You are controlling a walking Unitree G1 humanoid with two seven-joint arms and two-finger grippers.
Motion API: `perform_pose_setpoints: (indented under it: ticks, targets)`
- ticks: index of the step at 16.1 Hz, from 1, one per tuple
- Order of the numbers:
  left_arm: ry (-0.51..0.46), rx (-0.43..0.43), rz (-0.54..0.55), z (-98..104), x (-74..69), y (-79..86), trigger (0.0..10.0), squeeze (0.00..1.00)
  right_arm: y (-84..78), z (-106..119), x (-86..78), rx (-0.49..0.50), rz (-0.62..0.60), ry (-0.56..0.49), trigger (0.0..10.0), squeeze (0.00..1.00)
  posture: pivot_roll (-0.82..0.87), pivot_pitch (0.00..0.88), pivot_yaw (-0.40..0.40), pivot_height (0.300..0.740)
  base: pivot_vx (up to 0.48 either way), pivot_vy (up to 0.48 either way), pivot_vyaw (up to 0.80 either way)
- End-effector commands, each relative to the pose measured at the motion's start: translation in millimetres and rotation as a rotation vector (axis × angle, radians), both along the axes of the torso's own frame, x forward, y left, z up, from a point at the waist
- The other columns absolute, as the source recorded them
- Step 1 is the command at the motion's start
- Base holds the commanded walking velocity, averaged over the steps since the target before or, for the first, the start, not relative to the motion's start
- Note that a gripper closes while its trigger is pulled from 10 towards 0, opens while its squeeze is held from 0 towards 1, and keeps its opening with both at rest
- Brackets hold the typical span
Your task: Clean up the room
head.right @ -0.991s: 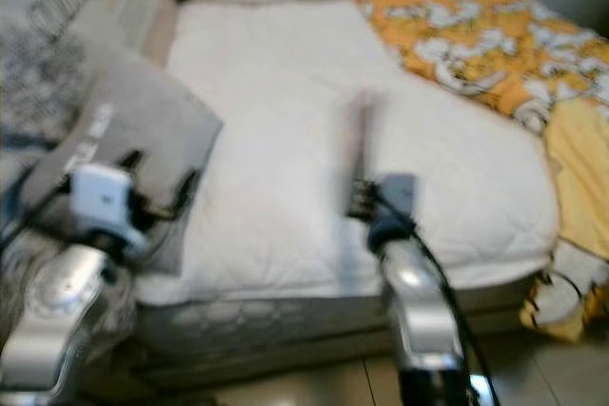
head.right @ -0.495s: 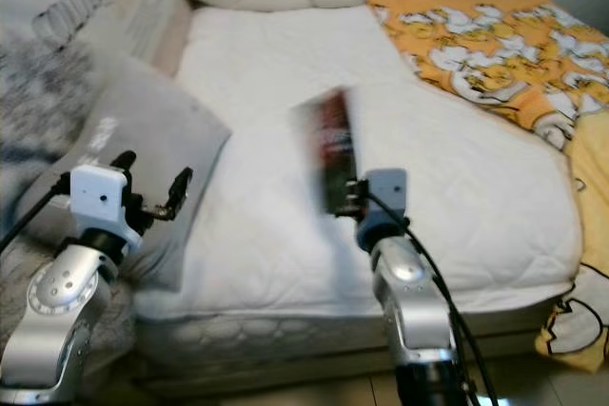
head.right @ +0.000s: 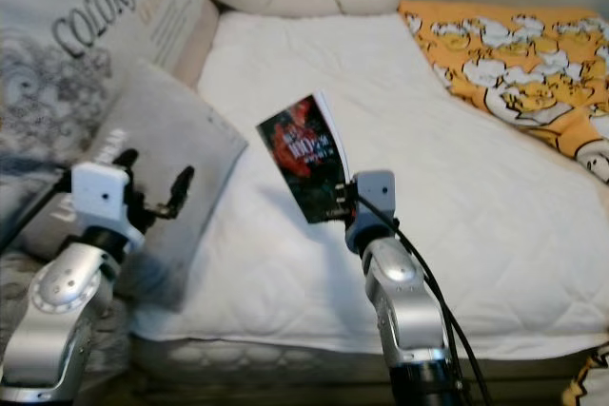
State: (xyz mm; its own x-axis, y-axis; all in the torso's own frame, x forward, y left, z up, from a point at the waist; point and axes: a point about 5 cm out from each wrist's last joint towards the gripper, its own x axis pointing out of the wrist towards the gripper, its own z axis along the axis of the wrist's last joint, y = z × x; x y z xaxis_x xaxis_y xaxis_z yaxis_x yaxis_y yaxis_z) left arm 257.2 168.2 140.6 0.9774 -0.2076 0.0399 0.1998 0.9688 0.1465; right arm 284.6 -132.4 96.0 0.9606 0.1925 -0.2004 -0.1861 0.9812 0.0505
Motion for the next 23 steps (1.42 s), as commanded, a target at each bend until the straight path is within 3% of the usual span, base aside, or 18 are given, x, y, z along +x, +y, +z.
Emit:
perform_pose_setpoints:
  ticks: [1, 4, 7, 8, 11, 13, 14, 15, 17, 19, 20, 21, 23]
  targets:
    - [-0.006, 0.016, -0.018, 3, 0.5, -2.6, 10.0, 0.32, -4.2, 9, 3.8, 0.026, 0.003, -0.031, 10.0, 0.0, 0.15, 0.0, -0.015, 0.74, 0.266, 0.0, 0.0]
    - [0.019, 0.051, -0.068, 0, -2.8, -2.8, 10.0, 0.3, 5.8, 11, 6.8, 0.14, 0.087, 0.005, 10.0, 0.0, 0.15, 0.0, -0.013, 0.74, 0.0, 0.0, 0.0]
    - [0.147, 0.151, -0.292, -11, -20.4, -5.2, 10.0, 0.3, 14.3, 19, 24.8, 0.34, 0.143, 0.08, 10.0, 0.0, 0.16, 0.0, -0.008, 0.74, 0.0, 0.0, 0.0]
    - [0.163, 0.161, -0.313, -12, -21.9, -4.6, 10.0, 0.3, 15.8, 20, 29.5, 0.385, 0.15, 0.101, 10.0, 0.0, 0.16, 0.0, -0.008, 0.74, 0.0, 0.0, 0.0]
    - [0.226, 0.183, -0.4, -14, -26.7, -4.1, 10.0, 0.31, 26.5, 8, 52.3, 0.595, 0.196, 0.312, 10.0, 0.0, 0.17, 0.0, -0.001, 0.74, 0.0, 0.0, 0.0]
    - [0.256, 0.187, -0.439, -15, -29.4, -4.4, 10.0, 0.31, 29.3, -1, 58.3, 0.627, 0.181, 0.393, 10.0, 0.0, 0.17, 0.0, -0.002, 0.74, 0.0, 0.0, 0.0]
    - [0.284, 0.204, -0.469, -16, -32.8, -3.9, 10.0, 0.3, 28.2, -19, 59.5, 0.608, 0.127, 0.503, 10.0, 0.0, 0.19, 0.0, -0.004, 0.74, 0.0, 0.0, 0.0]
    - [0.291, 0.211, -0.469, -16, -34.0, -3.1, 10.0, 0.3, 29.0, -26, 58.6, 0.633, 0.114, 0.543, 10.0, 0.0, 0.19, 0.0, -0.004, 0.74, 0.0, 0.0, 0.0]
    - [0.303, 0.217, -0.468, -16, -36.8, -2.2, 10.0, 0.31, 30.6, -31, 58.1, 0.718, 0.092, 0.59, 10.0, 0.0, 0.24, 0.029, -0.017, 0.74, 0.0, 0.0, 0.0]
    - [0.336, 0.231, -0.469, -16, -45.3, -0.1, 10.0, 0.31, 33.1, -40, 56.1, 0.712, 0.07, 0.628, 10.0, 0.0, 0.29, 0.072, -0.02, 0.74, 0.0, 0.0, 0.0]
    - [0.343, 0.233, -0.469, -15, -47.9, -0.7, 10.0, 0.31, 29.4, -43, 56.2, 0.678, 0.045, 0.629, 10.0, 0.09, 0.31, 0.089, -0.02, 0.74, 0.0, 0.0, 0.0]
    - [0.349, 0.235, -0.472, -14, -50.2, -1.7, 10.0, 0.31, 25.7, -45, 56.4, 0.659, 0.019, 0.635, 10.0, 1.0, 0.32, 0.098, -0.02, 0.74, 0.0, 0.0, 0.0]
    - [0.366, 0.238, -0.48, -14, -50.9, -2.0, 10.0, 0.31, 13.6, -48, 56.7, 0.634, -0.056, 0.638, 10.0, 1.0, 0.34, 0.117, -0.018, 0.74, 0.0, 0.0, 0.0]
